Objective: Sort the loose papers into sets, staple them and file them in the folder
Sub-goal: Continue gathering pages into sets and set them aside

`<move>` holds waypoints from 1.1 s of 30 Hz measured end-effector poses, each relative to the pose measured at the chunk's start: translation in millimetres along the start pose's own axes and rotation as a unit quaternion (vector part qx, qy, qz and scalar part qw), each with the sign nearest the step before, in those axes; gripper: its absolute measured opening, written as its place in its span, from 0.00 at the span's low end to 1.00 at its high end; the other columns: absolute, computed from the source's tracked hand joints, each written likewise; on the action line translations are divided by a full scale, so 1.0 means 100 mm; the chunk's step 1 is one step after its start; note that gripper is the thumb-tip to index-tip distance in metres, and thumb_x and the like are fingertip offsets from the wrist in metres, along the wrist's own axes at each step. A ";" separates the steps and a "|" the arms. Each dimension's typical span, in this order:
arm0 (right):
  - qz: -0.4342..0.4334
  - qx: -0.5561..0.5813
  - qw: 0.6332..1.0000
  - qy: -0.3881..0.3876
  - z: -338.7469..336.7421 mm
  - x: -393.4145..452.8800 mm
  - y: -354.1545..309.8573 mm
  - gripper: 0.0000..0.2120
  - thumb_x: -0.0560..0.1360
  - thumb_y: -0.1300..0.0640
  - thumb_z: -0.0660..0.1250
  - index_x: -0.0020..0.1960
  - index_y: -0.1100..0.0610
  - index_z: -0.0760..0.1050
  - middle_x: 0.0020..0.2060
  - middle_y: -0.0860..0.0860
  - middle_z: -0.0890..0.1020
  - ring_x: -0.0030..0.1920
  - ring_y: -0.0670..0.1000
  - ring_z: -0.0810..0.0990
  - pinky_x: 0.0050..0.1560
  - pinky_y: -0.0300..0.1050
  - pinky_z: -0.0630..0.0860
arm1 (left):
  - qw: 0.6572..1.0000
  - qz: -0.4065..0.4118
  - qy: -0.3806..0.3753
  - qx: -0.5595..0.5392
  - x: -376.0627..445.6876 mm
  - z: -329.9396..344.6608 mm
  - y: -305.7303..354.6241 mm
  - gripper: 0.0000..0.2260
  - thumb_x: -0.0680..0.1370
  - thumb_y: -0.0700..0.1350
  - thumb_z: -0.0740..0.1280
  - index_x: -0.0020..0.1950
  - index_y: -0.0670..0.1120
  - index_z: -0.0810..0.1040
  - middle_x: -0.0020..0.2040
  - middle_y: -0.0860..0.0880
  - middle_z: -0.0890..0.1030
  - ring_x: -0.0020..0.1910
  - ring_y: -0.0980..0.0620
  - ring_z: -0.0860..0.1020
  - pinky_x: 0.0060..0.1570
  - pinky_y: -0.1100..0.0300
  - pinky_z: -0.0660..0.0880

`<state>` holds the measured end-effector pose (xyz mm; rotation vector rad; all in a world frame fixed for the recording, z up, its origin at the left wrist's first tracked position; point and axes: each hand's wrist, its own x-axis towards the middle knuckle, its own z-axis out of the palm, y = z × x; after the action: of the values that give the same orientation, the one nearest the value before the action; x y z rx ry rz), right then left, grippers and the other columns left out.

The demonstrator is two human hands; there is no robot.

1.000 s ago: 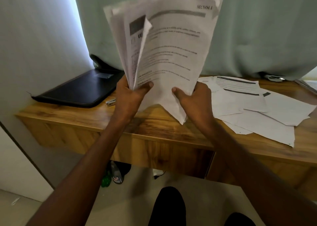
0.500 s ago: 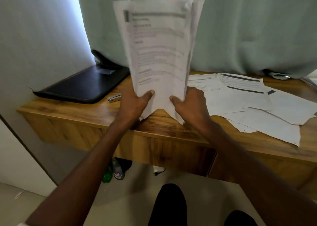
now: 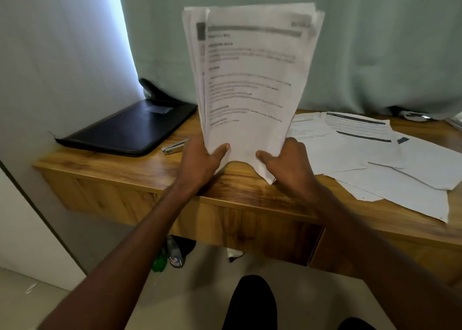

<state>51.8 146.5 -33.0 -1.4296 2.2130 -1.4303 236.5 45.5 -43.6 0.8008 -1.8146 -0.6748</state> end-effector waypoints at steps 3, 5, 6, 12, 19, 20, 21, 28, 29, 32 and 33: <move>0.004 -0.034 0.999 -0.032 0.01 -0.02 0.02 0.26 0.75 0.50 0.76 0.68 0.61 0.76 0.64 0.56 0.82 0.62 0.59 0.82 0.40 0.32 0.70 | 0.999 -0.025 -0.018 0.021 0.01 0.00 -0.03 0.24 0.78 0.47 0.75 0.72 0.41 0.76 0.67 0.45 0.81 0.64 0.49 0.79 0.60 0.53 0.80; -0.004 -0.028 1.000 -0.005 0.01 -0.02 0.03 0.25 0.75 0.50 0.77 0.67 0.61 0.78 0.63 0.56 0.83 0.60 0.58 0.83 0.41 0.32 0.71 | 1.000 -0.003 -0.003 0.011 0.00 0.00 -0.01 0.23 0.78 0.47 0.75 0.72 0.43 0.77 0.65 0.49 0.81 0.61 0.56 0.79 0.53 0.65 0.79; -0.006 -0.027 1.000 0.000 0.02 -0.02 0.03 0.25 0.75 0.50 0.77 0.67 0.61 0.78 0.62 0.56 0.83 0.59 0.58 0.83 0.42 0.34 0.72 | 1.000 0.011 -0.002 0.014 0.01 0.00 -0.01 0.23 0.78 0.47 0.75 0.71 0.43 0.77 0.63 0.51 0.81 0.60 0.58 0.79 0.51 0.67 0.78; 0.006 -0.036 0.999 -0.026 0.05 -0.01 -0.01 0.23 0.74 0.51 0.77 0.64 0.61 0.78 0.60 0.56 0.84 0.57 0.58 0.84 0.48 0.43 0.78 | 0.994 0.022 -0.018 0.103 -0.01 0.02 -0.06 0.23 0.79 0.49 0.74 0.70 0.40 0.78 0.63 0.42 0.83 0.60 0.45 0.82 0.51 0.58 0.79; 0.040 -0.053 0.995 -0.072 0.04 0.03 0.04 0.24 0.72 0.53 0.78 0.64 0.60 0.76 0.59 0.55 0.82 0.51 0.54 0.81 0.45 0.42 0.74 | 0.988 -0.008 -0.069 0.137 0.03 0.01 -0.14 0.25 0.80 0.50 0.72 0.74 0.40 0.74 0.67 0.42 0.81 0.64 0.43 0.80 0.52 0.58 0.76; 0.039 -0.042 0.995 -0.075 0.04 0.04 0.04 0.25 0.72 0.53 0.79 0.65 0.59 0.75 0.59 0.54 0.82 0.51 0.53 0.81 0.43 0.39 0.74 | 0.989 -0.011 -0.076 0.124 0.03 0.00 -0.13 0.25 0.80 0.50 0.72 0.74 0.41 0.74 0.68 0.43 0.81 0.64 0.44 0.80 0.52 0.59 0.76; 0.037 -0.023 0.996 -0.078 0.03 0.04 0.05 0.25 0.72 0.52 0.79 0.65 0.57 0.75 0.58 0.52 0.82 0.50 0.51 0.81 0.39 0.35 0.73 | 0.990 -0.015 -0.088 0.105 0.05 -0.02 -0.13 0.25 0.80 0.50 0.73 0.75 0.42 0.73 0.68 0.44 0.80 0.64 0.45 0.79 0.53 0.58 0.76; 0.067 0.317 0.943 -0.072 -0.38 0.35 -0.06 0.18 0.77 0.54 0.75 0.65 0.52 0.79 0.52 0.45 0.87 0.50 0.46 0.87 0.46 0.42 0.84 | 0.954 -0.100 -0.272 -0.073 0.19 -0.23 -0.10 0.20 0.75 0.53 0.78 0.60 0.72 0.77 0.61 0.63 0.83 0.60 0.63 0.81 0.63 0.56 0.78; 0.069 0.324 0.940 -0.076 -0.46 0.44 -0.06 0.18 0.77 0.57 0.74 0.66 0.54 0.79 0.55 0.47 0.87 0.52 0.50 0.87 0.51 0.46 0.84 | 0.939 -0.110 -0.315 -0.087 0.23 -0.26 -0.07 0.21 0.74 0.54 0.79 0.59 0.75 0.77 0.62 0.64 0.82 0.61 0.63 0.81 0.62 0.58 0.79; 0.076 0.297 0.945 -0.113 -0.60 0.61 0.02 0.18 0.78 0.63 0.72 0.67 0.55 0.78 0.58 0.50 0.86 0.57 0.54 0.85 0.57 0.53 0.82 | 0.912 -0.125 -0.370 -0.124 0.42 -0.28 -0.03 0.21 0.73 0.60 0.77 0.64 0.69 0.77 0.63 0.60 0.83 0.61 0.56 0.83 0.55 0.59 0.82; 0.083 0.290 0.945 -0.123 -0.62 0.63 0.06 0.19 0.78 0.64 0.72 0.67 0.55 0.78 0.59 0.51 0.85 0.57 0.55 0.85 0.58 0.54 0.81 | 0.916 -0.140 -0.343 -0.156 0.50 -0.24 -0.04 0.20 0.75 0.59 0.76 0.66 0.64 0.78 0.62 0.56 0.84 0.60 0.53 0.83 0.56 0.55 0.82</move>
<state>-20.6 137.9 17.6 -1.1127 1.5347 -1.5617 245.4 1.8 -10.3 0.6503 -2.1343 -1.5431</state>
